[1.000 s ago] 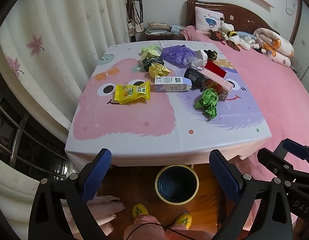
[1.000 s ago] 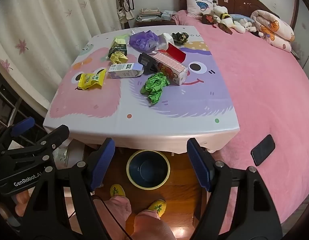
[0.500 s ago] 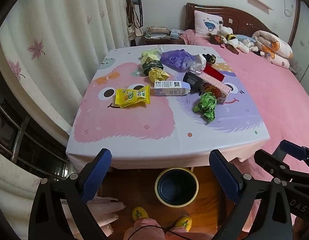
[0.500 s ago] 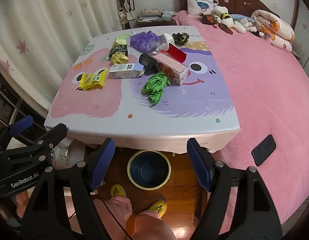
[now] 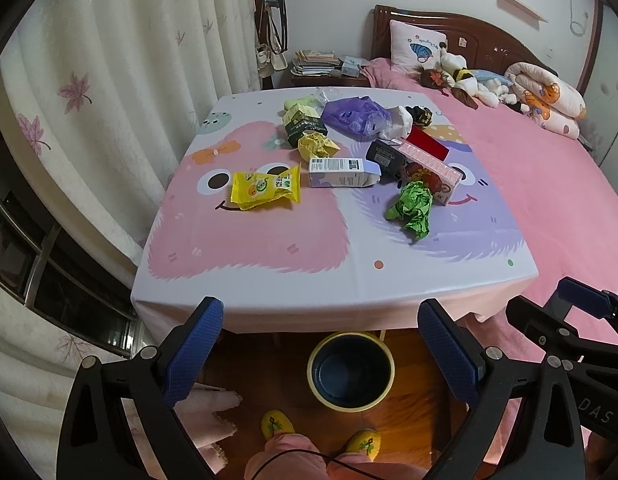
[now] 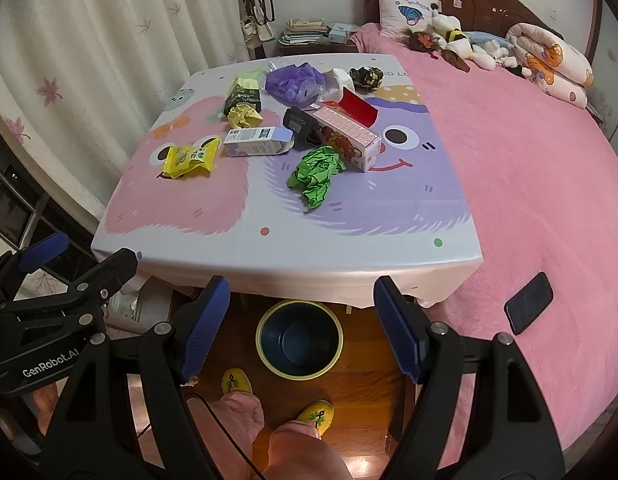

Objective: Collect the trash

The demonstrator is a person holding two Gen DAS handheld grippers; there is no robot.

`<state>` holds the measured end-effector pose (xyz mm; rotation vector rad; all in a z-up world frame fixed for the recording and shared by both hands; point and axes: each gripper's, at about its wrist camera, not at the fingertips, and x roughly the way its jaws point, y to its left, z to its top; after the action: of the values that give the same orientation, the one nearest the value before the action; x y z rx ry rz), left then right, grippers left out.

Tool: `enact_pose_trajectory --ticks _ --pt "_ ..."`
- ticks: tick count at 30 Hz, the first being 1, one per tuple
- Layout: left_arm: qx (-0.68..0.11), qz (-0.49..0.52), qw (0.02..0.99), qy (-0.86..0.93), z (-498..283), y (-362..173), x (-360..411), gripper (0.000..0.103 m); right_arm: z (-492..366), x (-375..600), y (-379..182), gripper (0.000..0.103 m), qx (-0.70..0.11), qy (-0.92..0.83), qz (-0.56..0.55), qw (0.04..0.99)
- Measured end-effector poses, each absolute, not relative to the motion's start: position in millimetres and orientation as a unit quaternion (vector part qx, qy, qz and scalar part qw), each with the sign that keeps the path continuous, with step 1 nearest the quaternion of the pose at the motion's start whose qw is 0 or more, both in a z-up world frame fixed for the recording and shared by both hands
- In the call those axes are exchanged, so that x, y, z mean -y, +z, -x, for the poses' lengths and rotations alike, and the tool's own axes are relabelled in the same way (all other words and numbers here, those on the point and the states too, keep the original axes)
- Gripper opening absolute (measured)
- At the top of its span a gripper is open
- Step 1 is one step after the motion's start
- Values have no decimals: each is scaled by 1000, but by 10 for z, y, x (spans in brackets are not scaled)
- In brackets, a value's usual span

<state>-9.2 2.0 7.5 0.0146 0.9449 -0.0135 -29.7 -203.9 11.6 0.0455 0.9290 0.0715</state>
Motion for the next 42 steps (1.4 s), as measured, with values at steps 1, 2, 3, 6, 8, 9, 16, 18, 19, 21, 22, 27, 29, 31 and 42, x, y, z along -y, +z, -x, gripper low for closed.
enact_pose_trajectory --ticks 1,2,3,6,8,9,16,18,19,21,22,27,29,31,42 --pt "-455 -7 890 -7 98 79 -20 99 299 2042 110 72 -447 34 -22 893" --pt "-455 -7 890 -7 97 77 -21 99 301 2044 108 72 -448 35 -22 893" --pt "-456 -6 890 -8 99 73 -22 99 302 2039 103 72 -447 35 -22 893" --pt "-456 -6 890 -7 114 68 -19 99 307 2039 106 72 -447 35 -22 893" --pt "-456 -6 890 -7 121 68 -20 99 310 2040 106 72 -446 35 -23 894" --pt "-456 -6 890 -7 132 58 -17 99 310 2038 107 72 -446 35 -22 894" --pt "-458 -7 889 -4 215 8 -20 99 316 2027 102 72 -446 35 -23 894" --pt "-460 -6 888 -4 239 -16 -20 99 318 2024 102 72 -446 35 -23 894" --pt "-459 -6 888 -5 220 -8 -17 99 319 2023 100 72 -446 35 -23 894" --pt "-462 -6 887 -5 202 -35 -27 99 321 2019 100 72 -445 35 -23 894" --pt "-463 -7 886 -5 204 -40 -26 99 323 2018 98 72 -446 35 -23 894" --pt "-463 -7 886 -4 215 -55 -24 99 321 2012 97 72 -446 35 -23 894" --pt "-463 -7 886 -4 209 -47 -27 99 320 2013 96 72 -446 35 -22 894" --pt "-463 -7 886 -4 215 -52 -30 99 318 2013 95 72 -446 35 -23 894" --pt "-463 -7 886 -5 202 -42 -35 99 298 2021 97 72 -446 35 -23 894"
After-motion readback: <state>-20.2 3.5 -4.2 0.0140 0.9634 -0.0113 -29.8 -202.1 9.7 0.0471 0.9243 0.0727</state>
